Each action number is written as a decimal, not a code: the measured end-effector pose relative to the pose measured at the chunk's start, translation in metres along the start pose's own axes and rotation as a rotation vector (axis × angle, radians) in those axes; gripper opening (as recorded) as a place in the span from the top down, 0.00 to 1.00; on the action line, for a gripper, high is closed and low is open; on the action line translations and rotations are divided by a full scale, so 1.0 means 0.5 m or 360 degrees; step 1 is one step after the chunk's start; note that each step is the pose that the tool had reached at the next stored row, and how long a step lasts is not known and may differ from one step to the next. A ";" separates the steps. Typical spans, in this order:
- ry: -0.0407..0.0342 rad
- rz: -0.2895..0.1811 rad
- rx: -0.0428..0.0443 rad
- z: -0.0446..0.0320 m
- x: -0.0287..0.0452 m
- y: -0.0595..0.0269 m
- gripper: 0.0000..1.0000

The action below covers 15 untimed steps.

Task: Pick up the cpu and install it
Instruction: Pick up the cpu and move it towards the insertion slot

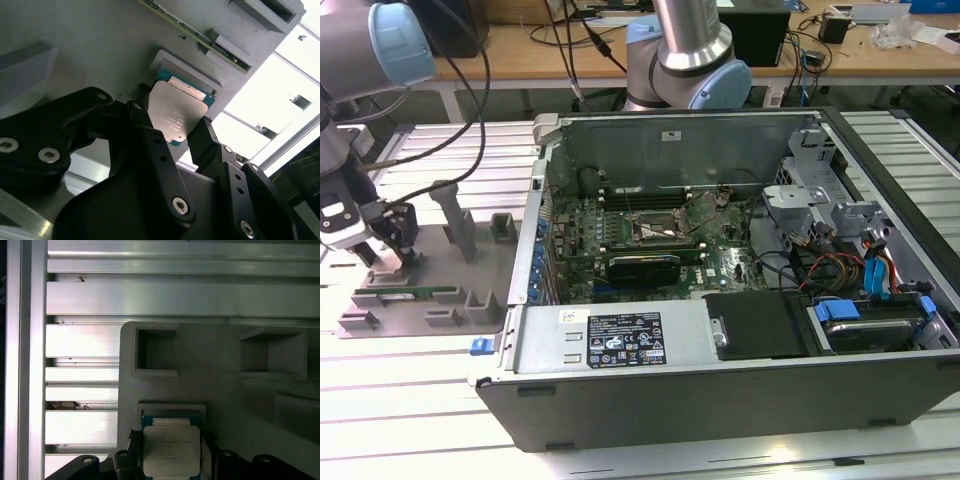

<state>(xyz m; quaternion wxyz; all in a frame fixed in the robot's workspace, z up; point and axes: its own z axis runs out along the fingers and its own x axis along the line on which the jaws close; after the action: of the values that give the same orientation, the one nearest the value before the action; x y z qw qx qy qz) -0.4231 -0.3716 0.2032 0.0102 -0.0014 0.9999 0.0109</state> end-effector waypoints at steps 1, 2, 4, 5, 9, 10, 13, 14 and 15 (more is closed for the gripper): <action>0.0000 0.0000 0.0000 -0.004 0.000 0.000 0.45; 0.0000 0.0000 0.0000 -0.007 0.000 0.000 0.45; 0.0000 0.0000 0.0000 -0.014 0.000 0.000 0.45; 0.0000 0.0000 0.0000 -0.017 0.000 0.000 0.45; 0.0000 0.0000 0.0000 -0.033 -0.001 0.001 0.45; 0.0000 0.0000 0.0000 -0.037 -0.001 0.001 0.45; 0.0000 0.0000 0.0000 -0.051 -0.001 0.001 0.45; 0.0000 0.0000 0.0000 -0.055 -0.001 0.001 0.45; 0.0000 0.0000 0.0000 -0.058 -0.001 0.001 0.45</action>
<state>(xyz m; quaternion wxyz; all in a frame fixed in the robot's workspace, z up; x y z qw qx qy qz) -0.4231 -0.3716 0.2320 0.0103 -0.0014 0.9999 0.0109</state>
